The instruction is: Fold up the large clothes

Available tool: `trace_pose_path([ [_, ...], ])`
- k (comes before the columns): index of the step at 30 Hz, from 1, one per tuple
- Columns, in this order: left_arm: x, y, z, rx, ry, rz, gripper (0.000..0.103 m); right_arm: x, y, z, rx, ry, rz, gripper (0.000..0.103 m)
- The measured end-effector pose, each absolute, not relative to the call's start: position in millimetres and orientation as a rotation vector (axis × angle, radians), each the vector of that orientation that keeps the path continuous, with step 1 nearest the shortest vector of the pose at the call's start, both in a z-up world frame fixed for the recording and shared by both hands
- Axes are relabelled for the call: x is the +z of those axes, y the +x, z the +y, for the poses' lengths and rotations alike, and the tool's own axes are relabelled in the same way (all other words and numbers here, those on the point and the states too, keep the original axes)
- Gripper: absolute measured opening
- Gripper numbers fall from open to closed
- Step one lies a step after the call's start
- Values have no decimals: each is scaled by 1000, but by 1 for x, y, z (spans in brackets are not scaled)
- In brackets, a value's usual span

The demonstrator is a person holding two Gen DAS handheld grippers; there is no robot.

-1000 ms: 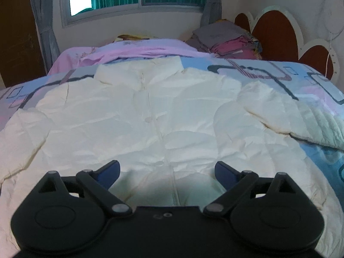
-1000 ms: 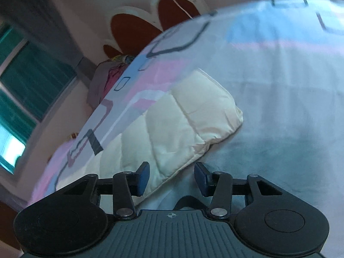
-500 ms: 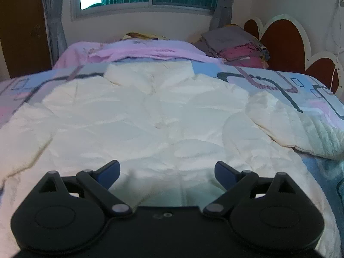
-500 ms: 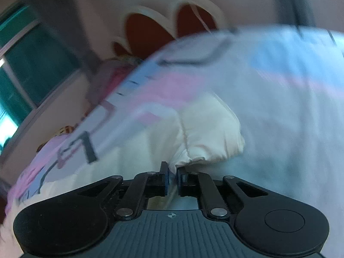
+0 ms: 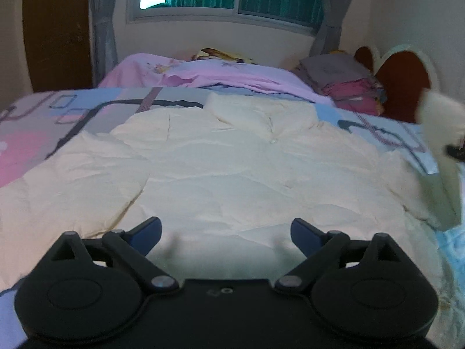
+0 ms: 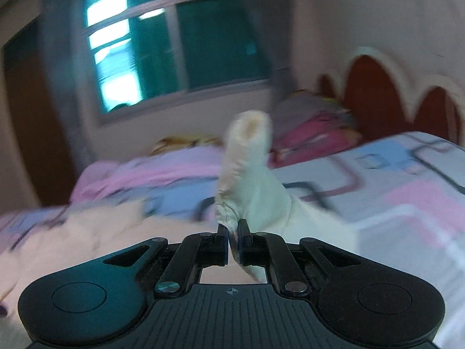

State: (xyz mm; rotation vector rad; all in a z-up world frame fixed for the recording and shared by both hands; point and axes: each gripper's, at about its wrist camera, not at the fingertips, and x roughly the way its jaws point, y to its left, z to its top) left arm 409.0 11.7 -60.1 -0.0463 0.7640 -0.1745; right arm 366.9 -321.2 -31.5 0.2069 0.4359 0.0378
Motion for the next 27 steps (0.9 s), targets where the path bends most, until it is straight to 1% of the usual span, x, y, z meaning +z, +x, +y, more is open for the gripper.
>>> trace_pose_path([
  [1, -61, 410, 20, -175, -59, 767, 90, -33, 370, -302, 70, 188, 449, 6],
  [5, -63, 413, 55, -152, -113, 771, 90, -50, 382, -228, 177, 113, 523, 6],
  [10, -64, 411, 92, -118, -126, 782, 94, -79, 394, -150, 273, 47, 604, 6],
  [16, -64, 409, 121, -120, -171, 783, 92, -110, 404, -84, 380, -36, 675, 6],
  [18, -64, 411, 123, -128, -184, 781, 91, -119, 403, -66, 380, -97, 674, 6],
  [20, -65, 414, 123, -142, -198, 782, 91, -123, 398, -52, 328, -195, 656, 28],
  [21, -65, 415, 122, -153, -206, 783, 91, -120, 392, -53, 316, -208, 625, 57],
  [22, -66, 418, 120, -166, -215, 782, 91, -115, 385, -59, 321, -188, 590, 75],
  [26, -74, 437, 100, -247, -260, 791, 91, -101, 366, -104, 276, -84, 571, 74],
  [27, -78, 444, 94, -263, -265, 799, 91, -97, 363, -118, 255, -60, 573, 72],
])
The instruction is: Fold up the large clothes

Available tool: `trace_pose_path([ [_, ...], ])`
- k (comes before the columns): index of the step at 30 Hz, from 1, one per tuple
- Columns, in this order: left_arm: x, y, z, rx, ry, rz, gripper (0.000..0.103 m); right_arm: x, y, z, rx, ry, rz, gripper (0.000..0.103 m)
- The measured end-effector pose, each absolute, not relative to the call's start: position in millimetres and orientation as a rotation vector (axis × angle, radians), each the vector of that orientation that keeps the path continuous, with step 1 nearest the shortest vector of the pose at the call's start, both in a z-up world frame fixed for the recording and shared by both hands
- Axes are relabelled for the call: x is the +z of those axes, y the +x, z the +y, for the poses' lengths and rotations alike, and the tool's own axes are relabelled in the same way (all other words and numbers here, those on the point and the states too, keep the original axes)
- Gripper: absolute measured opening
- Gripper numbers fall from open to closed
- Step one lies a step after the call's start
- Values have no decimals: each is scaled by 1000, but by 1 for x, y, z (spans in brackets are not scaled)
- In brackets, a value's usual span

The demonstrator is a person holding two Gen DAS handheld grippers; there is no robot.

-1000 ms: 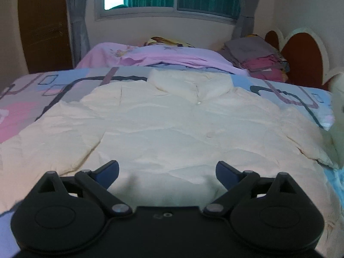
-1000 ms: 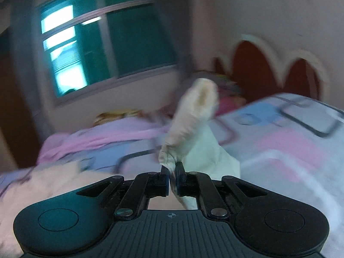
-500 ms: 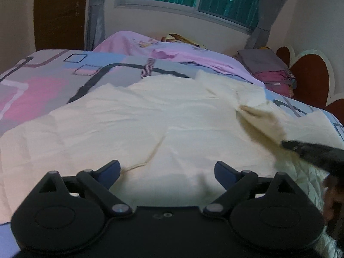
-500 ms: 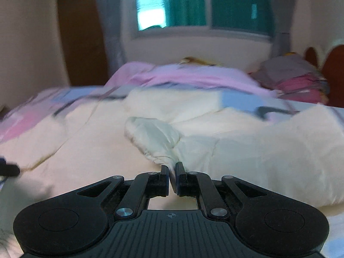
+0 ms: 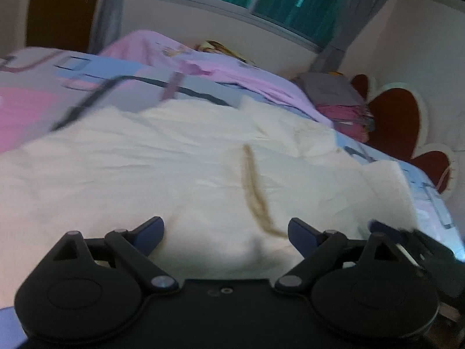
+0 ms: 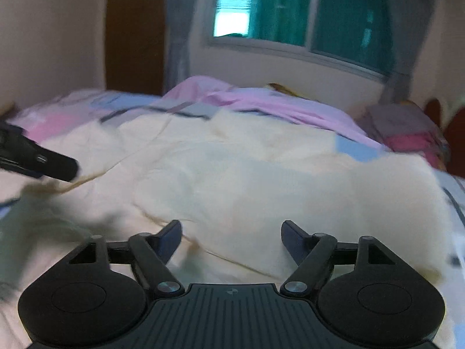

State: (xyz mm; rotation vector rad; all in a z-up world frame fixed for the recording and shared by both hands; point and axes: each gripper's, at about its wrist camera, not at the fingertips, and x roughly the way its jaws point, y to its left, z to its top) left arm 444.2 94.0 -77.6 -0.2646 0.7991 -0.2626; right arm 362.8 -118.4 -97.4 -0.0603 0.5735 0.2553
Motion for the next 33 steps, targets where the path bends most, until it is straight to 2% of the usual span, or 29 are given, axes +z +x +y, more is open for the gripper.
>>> trace_pose_path([
  [1, -82, 451, 87, -282, -268, 810, 90, -96, 359, -134, 229, -40, 584, 64],
  [3, -91, 466, 74, -314, -285, 826, 87, -97, 355, -162, 188, -13, 617, 55],
  [6, -105, 487, 59, -355, -319, 866, 77, -102, 353, -202, 124, 5, 661, 50],
  [7, -108, 492, 56, -364, -324, 876, 69, -103, 351, -212, 97, 5, 669, 50],
  [8, -111, 497, 52, -375, -327, 881, 54, -104, 352, -223, 65, 8, 676, 49],
  [9, -113, 501, 48, -380, -325, 887, 45, -104, 354, -234, 30, 16, 682, 49],
  [11, -114, 506, 42, -372, -306, 901, 17, -106, 361, -252, -33, 42, 695, 49],
  [13, -106, 500, 43, -357, -294, 853, 10, -110, 365, -267, -69, 67, 709, 49],
  [18, -80, 484, 72, -267, -256, 748, 9, -113, 361, -288, -74, 91, 722, 44],
  [25, -104, 482, 79, -226, -219, 845, 10, -115, 359, -295, -38, 103, 715, 44],
  [27, -104, 482, 80, -219, -220, 850, 20, -99, 347, -302, -2, 117, 657, 44],
  [31, -93, 480, 92, -170, -221, 774, 49, -69, 346, -322, 42, 184, 567, 45],
  [33, -88, 491, 95, -163, -237, 763, 49, -62, 369, -330, 42, 221, 562, 45],
])
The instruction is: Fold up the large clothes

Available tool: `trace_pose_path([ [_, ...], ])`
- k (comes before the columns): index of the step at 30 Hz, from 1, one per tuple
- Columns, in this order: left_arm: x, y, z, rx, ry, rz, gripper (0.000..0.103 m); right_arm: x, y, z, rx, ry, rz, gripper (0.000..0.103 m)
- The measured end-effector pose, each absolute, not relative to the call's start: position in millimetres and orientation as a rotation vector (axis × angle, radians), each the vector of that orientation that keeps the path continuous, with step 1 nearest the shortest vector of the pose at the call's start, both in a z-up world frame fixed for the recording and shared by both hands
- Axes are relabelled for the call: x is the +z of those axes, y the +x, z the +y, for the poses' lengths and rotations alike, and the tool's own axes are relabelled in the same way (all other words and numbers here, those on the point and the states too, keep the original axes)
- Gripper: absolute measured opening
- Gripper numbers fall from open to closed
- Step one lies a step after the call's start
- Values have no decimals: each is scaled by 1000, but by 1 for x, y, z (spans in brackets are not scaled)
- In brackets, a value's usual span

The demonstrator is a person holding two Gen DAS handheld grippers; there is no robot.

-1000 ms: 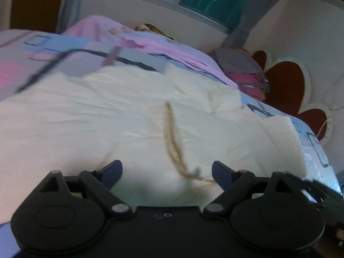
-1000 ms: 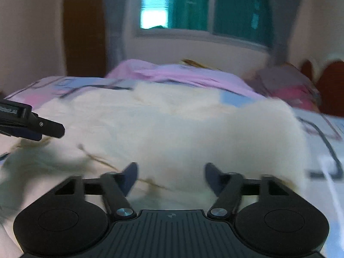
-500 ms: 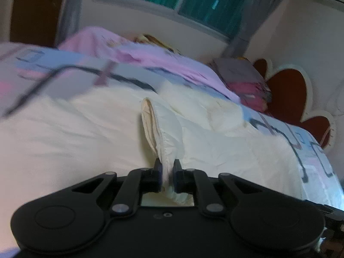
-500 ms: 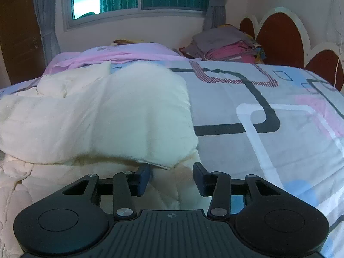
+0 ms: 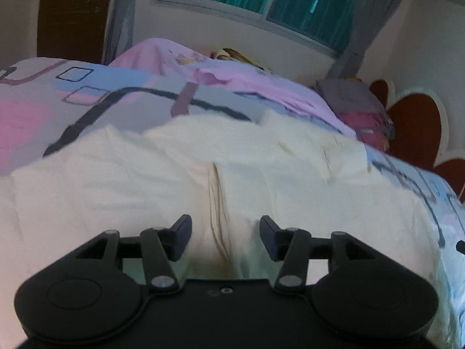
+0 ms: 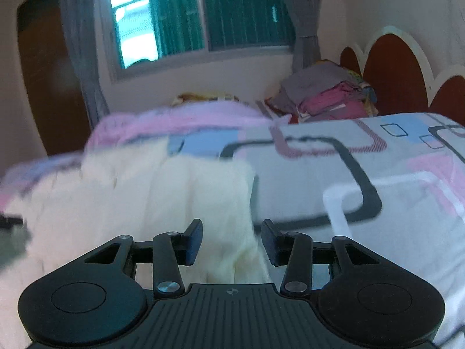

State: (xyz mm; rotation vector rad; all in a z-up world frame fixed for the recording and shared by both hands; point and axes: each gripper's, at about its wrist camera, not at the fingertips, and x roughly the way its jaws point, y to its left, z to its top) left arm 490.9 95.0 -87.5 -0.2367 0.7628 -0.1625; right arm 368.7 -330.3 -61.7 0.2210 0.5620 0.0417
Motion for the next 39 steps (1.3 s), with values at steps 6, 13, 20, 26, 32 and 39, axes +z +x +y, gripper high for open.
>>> trace_pose_path([
  [6, -72, 520, 70, -225, -179, 699, 35, -59, 454, -323, 44, 184, 599, 20],
  [13, -98, 544, 39, -250, -33, 760, 36, -104, 510, -318, 53, 119, 725, 15],
  [20, -116, 540, 38, -163, 118, 779, 27, -124, 512, -332, 23, 90, 766, 15],
  [26, -77, 502, 23, -202, 84, 654, 62, -79, 469, -324, 47, 116, 648, 15],
  [32, -89, 475, 0, -284, 97, 696, 61, -93, 431, -303, 76, 57, 714, 15],
  [39, -122, 482, 2, -244, 121, 775, 62, -124, 422, -303, 50, 30, 753, 15],
])
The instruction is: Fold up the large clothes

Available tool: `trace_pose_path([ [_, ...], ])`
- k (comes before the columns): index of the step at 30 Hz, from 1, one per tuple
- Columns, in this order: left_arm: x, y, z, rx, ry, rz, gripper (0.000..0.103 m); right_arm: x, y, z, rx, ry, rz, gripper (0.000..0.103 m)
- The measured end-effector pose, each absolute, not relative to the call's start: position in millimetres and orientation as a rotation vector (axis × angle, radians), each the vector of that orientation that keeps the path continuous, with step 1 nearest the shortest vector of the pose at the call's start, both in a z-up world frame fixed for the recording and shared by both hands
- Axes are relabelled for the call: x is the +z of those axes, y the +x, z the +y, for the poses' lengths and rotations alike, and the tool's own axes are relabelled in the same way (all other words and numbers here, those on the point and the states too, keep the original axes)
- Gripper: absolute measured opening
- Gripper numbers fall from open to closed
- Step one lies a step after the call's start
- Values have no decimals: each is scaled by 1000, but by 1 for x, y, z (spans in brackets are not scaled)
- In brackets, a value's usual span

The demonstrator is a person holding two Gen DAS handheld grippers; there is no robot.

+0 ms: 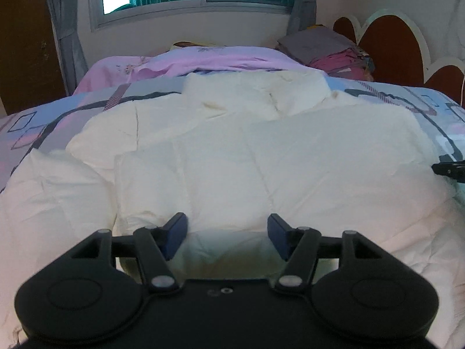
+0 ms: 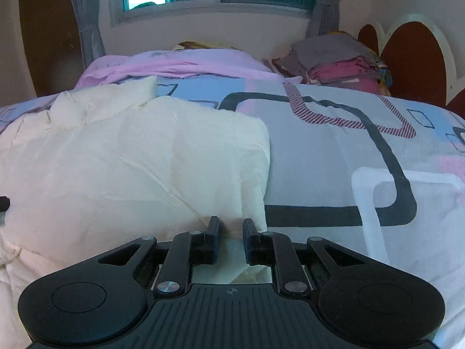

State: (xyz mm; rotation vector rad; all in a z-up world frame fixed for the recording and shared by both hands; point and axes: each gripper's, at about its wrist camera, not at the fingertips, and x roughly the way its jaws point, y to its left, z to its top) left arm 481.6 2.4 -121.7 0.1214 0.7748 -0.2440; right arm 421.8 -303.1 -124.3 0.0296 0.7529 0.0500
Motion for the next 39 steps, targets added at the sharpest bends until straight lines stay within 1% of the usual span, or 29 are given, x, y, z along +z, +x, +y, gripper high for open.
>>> trace_pose_path([
  [2, -113, 478, 1, -224, 128, 779, 60, -115, 413, -303, 35, 32, 738, 15],
  [3, -109, 472, 2, -221, 126, 767, 61, -109, 404, -305, 44, 50, 714, 15],
  [5, -103, 462, 8, -218, 124, 738, 66, -101, 389, -302, 67, 55, 685, 15],
  [7, -109, 461, 12, -207, 137, 753, 66, -108, 388, -296, 71, 22, 727, 15],
  [8, -115, 464, 14, -205, 128, 774, 67, -116, 391, -294, 57, 14, 762, 15],
  [10, -121, 466, 16, -209, 110, 776, 68, -126, 394, -296, 53, 45, 764, 15],
  [15, -121, 464, 15, -200, 113, 772, 70, -124, 392, -294, 38, 37, 763, 15],
  [17, -117, 461, 18, -191, 107, 772, 73, -114, 385, -295, 20, 55, 758, 15],
  [18, -113, 456, 21, -189, 95, 762, 75, -109, 381, -295, 21, 64, 745, 22],
  [19, -109, 450, 27, -190, 82, 741, 83, -102, 374, -295, 18, 71, 724, 59],
  [20, -104, 444, 33, -173, 75, 720, 91, -96, 368, -295, 14, 76, 693, 77],
  [21, -101, 436, 41, -151, 64, 706, 91, -90, 359, -295, 20, 79, 658, 83],
  [24, -95, 416, 74, -106, -33, 702, 83, -81, 342, -292, 17, 93, 651, 82],
  [25, -95, 408, 89, -84, -82, 703, 79, -80, 337, -291, 13, 95, 649, 73],
  [26, -94, 396, 105, -51, -137, 693, 74, -80, 332, -291, 9, 102, 652, 69],
  [27, -94, 385, 121, -22, -186, 677, 73, -81, 328, -291, -1, 110, 659, 60],
  [28, -95, 372, 137, 10, -235, 660, 71, -82, 324, -290, -11, 119, 669, 56],
  [33, -104, 315, 212, 167, -432, 630, 68, -85, 315, -285, -42, 128, 709, 54],
  [34, -107, 306, 226, 191, -473, 626, 66, -85, 315, -282, -41, 127, 711, 54],
  [37, -117, 287, 268, 282, -610, 614, 66, -86, 320, -275, -37, 132, 719, 54],
  [39, -124, 278, 295, 337, -715, 576, 62, -86, 325, -272, -42, 148, 723, 54],
])
